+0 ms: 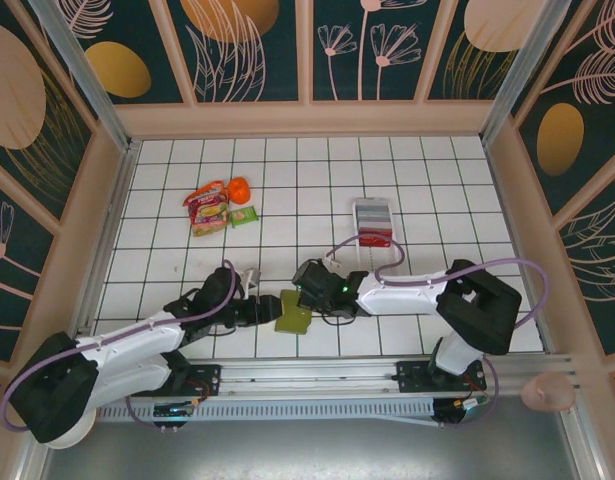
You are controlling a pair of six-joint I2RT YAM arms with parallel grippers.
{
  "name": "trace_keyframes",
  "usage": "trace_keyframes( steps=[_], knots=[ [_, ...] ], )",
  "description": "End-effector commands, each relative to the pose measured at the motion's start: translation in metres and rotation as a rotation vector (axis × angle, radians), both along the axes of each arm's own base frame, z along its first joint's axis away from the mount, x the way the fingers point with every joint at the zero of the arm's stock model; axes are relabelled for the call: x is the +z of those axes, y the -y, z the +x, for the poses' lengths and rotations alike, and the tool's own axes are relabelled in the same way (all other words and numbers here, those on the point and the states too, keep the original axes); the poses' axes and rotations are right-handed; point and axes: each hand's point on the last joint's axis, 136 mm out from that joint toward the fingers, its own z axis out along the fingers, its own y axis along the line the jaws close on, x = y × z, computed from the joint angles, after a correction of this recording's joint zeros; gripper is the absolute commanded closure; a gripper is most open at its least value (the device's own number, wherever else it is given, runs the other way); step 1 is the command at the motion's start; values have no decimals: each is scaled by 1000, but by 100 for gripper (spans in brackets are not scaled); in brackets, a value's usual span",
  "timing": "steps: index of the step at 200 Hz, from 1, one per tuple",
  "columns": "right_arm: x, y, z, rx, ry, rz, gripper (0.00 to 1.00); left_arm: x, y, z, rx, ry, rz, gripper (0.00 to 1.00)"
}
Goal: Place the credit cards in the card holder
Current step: Pick up the card holder at the bottom-center of the table.
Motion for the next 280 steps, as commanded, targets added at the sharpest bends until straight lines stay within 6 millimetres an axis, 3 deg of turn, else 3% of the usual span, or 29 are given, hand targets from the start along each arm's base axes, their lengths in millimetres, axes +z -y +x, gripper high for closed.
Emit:
trace_keyframes(
  steps=[1, 79, 118, 174, 239, 280],
  knots=[
    [-10, 1, 2, -10, -16, -22, 100, -1, 8, -3, -5, -5, -18, 42],
    [-26, 17, -9, -32, -39, -58, 100, -16, 16, -10, -13, -30, 3, 45],
    [-29, 25, -12, -39, -36, -84, 100, -30, -3, -6, 10, -11, 148, 43],
    [-27, 23, -13, -44, -24, -75, 100, -27, 6, -8, -8, -29, 95, 46],
    [-26, 29, -14, -73, -16, -47, 100, -8, 28, -11, -43, -30, -15, 52],
    [-18, 27, -13, -73, 6, -1, 100, 8, 37, -5, -34, -7, -76, 64]
  ],
)
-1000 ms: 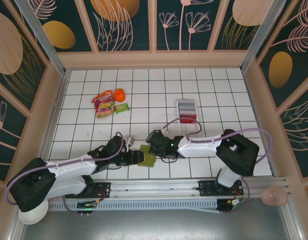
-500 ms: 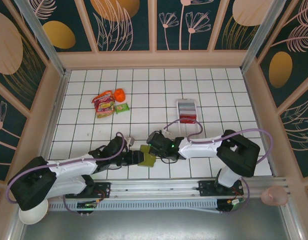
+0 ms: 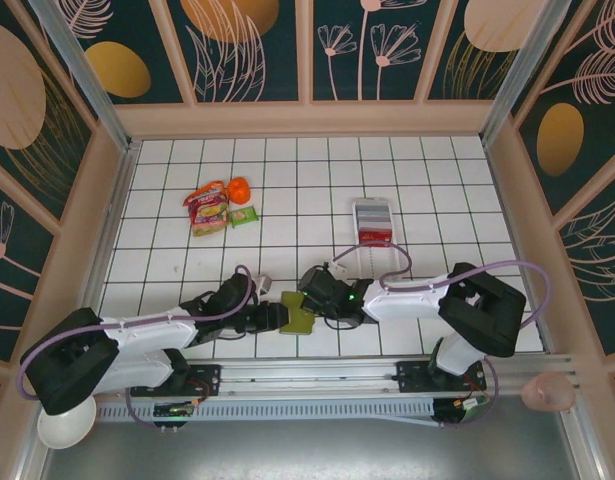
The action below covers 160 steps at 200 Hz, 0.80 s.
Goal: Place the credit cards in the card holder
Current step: Pick up the card holder at the bottom-center of the table.
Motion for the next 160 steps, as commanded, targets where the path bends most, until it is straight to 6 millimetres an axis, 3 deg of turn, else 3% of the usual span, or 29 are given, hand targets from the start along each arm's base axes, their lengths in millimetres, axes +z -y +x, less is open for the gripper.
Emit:
trace_keyframes(
  steps=[1, 41, 92, 129, 150, 160],
  knots=[
    [-12, 20, -10, -11, -18, -57, 100, 25, 17, 7, -9, 43, -105, 64],
    [-3, 14, -7, -2, 12, -7, 100, 33, 23, 11, 0, 57, -151, 67],
    [-5, 14, -9, -5, 8, 12, 100, 36, 35, 13, -17, 55, -171, 67],
    [3, 11, -6, 5, 36, 33, 100, 39, 34, 17, -5, 71, -160, 83],
    [20, 8, -1, 22, 93, 57, 100, 40, 29, 22, 19, 99, -131, 93],
    [32, 9, 4, 25, 132, 61, 93, 42, 27, 24, 22, 117, -113, 96]
  ],
)
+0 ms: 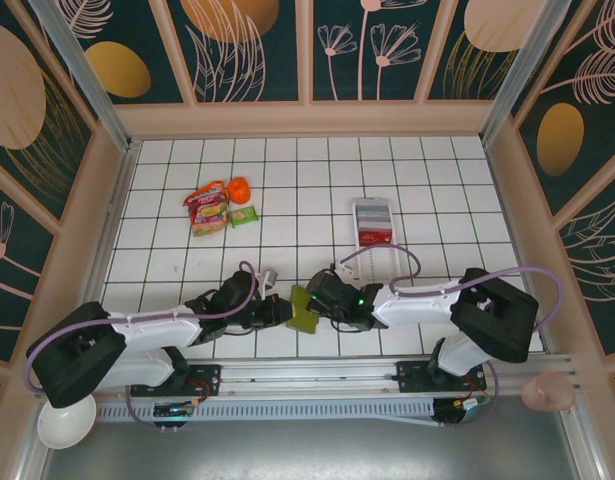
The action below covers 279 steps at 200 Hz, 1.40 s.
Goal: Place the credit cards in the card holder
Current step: Pick up the card holder at the bottom-center of the table, then open the button on the card holder.
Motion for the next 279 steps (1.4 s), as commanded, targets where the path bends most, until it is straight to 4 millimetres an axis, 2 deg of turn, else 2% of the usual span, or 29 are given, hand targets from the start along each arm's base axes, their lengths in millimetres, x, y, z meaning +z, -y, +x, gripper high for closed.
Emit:
trace_keyframes(
  steps=[1, 28, 41, 56, 78, 87, 99, 115, 140, 165, 193, 231, 279],
  knots=[
    [26, -2, 5, 23, 93, 28, 92, 22, 7, 13, 12, 84, -15, 97],
    [67, 5, 15, 37, 214, 38, 75, 30, 2, 24, 33, 143, 49, 100],
    [87, 9, 18, 46, 272, 52, 62, 36, 0, 31, 45, 182, 75, 100],
    [110, 13, 19, 67, 338, 71, 42, 44, -3, 40, 70, 230, 107, 100],
    [138, 25, 28, 84, 456, 21, 29, 56, -7, 52, 103, 293, 140, 100],
    [147, 31, 34, 66, 500, -16, 29, 60, -8, 56, 113, 317, 151, 100],
    [156, 37, 42, 54, 558, -72, 49, 66, -9, 62, 128, 345, 167, 100],
    [161, 33, 48, 137, 593, -96, 50, 72, -12, 69, 154, 367, 185, 100],
    [155, 16, 50, 256, 448, 148, 54, 84, -8, 72, 170, 386, 141, 100],
    [160, 2, 41, 296, 469, 265, 54, 92, -4, 72, 171, 391, 106, 100],
    [146, -8, 42, 298, 410, 251, 55, 97, 1, 72, 163, 391, 75, 100],
    [116, -17, 46, 301, 336, 173, 56, 104, 4, 70, 156, 390, 43, 100],
    [107, -29, 55, 304, 320, 165, 56, 112, 5, 65, 148, 395, 5, 100]
  ],
)
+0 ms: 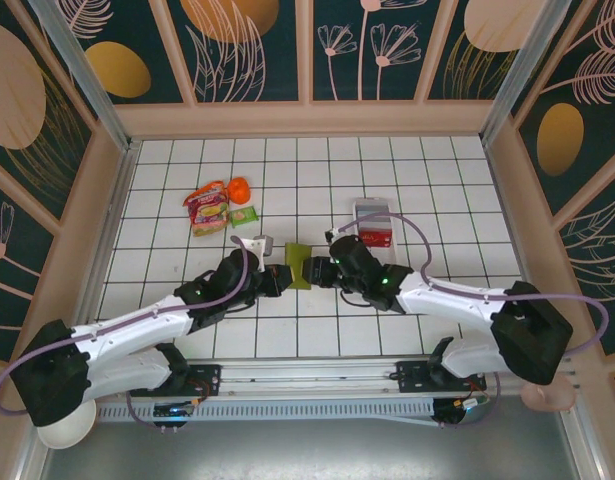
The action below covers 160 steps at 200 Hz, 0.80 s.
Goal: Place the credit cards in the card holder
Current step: Open the button on the card holder.
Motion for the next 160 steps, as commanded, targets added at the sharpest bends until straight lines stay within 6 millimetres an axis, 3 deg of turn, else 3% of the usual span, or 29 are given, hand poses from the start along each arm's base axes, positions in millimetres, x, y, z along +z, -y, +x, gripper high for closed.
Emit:
trace_keyframes(
  steps=[1, 119, 160],
  knots=[
    [19, -16, 8, 0, 23, 62, 56, 28, 10, 0, -19, 42, -86, 100],
    [31, -26, -5, 57, 27, 127, 55, 25, 9, -2, -28, 40, -83, 100],
    [18, -20, -2, 22, 16, 74, 60, 30, 11, -2, -39, 47, -95, 100]
  ],
)
